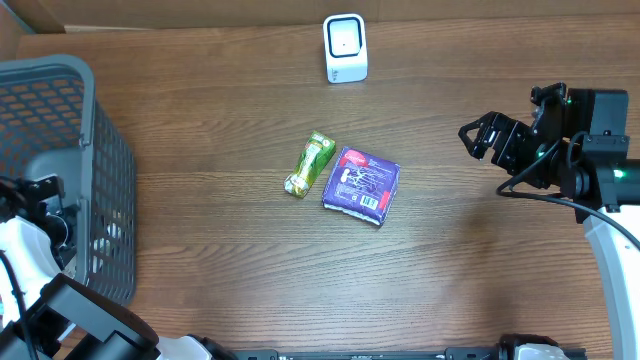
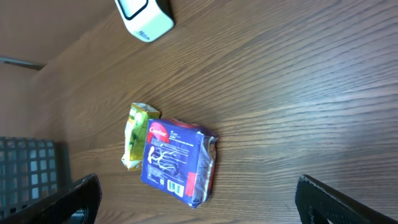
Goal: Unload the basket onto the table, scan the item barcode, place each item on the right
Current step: 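Reach the left gripper into the basket toward the white gold-capped tube, then grasp the white gold-capped tube with the left gripper and lift it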
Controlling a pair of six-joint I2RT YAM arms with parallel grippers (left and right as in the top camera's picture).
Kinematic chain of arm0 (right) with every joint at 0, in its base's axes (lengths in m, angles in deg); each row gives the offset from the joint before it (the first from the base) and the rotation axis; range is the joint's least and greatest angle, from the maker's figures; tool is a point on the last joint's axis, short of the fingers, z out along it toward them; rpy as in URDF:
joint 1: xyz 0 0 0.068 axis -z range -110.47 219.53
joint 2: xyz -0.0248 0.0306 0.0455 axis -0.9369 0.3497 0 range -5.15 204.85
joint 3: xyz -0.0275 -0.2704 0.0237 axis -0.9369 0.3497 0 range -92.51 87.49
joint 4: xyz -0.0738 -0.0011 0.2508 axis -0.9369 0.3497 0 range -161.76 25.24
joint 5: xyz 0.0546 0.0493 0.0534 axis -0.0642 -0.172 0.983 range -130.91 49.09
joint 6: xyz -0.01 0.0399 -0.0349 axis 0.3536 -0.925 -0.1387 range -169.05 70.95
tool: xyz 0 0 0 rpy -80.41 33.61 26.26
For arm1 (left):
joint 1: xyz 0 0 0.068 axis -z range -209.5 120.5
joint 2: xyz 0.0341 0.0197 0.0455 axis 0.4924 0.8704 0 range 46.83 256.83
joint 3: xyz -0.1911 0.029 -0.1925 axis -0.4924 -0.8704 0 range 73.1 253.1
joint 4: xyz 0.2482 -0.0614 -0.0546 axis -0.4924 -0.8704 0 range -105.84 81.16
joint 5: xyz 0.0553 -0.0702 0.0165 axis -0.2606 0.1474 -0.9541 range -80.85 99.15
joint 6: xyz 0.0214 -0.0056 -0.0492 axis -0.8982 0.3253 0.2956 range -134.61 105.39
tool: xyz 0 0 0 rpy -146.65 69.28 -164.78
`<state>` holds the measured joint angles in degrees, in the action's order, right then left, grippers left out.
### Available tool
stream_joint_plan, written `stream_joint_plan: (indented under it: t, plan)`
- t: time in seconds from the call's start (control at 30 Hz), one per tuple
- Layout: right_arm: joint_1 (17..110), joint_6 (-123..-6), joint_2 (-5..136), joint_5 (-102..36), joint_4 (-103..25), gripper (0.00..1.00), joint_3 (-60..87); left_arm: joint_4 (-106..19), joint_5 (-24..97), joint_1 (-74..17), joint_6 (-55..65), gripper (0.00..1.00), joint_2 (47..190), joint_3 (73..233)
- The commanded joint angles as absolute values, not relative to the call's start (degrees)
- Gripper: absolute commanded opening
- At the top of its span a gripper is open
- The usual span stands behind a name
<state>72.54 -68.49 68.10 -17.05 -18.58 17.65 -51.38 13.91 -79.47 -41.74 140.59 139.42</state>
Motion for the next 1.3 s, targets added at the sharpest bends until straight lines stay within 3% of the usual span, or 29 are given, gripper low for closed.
stream_joint_plan:
  t: [0.0,0.3,0.93,1.17,1.27]
  plan:
    - [72.75,-68.14,67.86,-19.30,-18.47,1.00,16.29,-51.76,16.64,-79.80,-53.79,0.97,139.45,138.85]
    - [72.75,-68.16,67.86,-19.43,-18.99,1.00,16.29,-57.29,16.38,-79.78,-62.88,0.99,141.35,138.70]
    - [72.75,-68.64,67.86,-19.41,-19.08,1.00,16.29,-51.73,16.27,-79.63,-58.38,0.92,148.70,138.72]
    - [72.75,-68.84,67.86,-18.95,-19.17,1.00,16.29,-45.31,16.29,-79.63,-49.94,0.26,148.72,138.72]
    - [72.75,-68.84,67.84,-18.95,-19.19,1.00,16.29,-42.75,16.79,-79.63,-43.71,0.21,148.72,138.72]
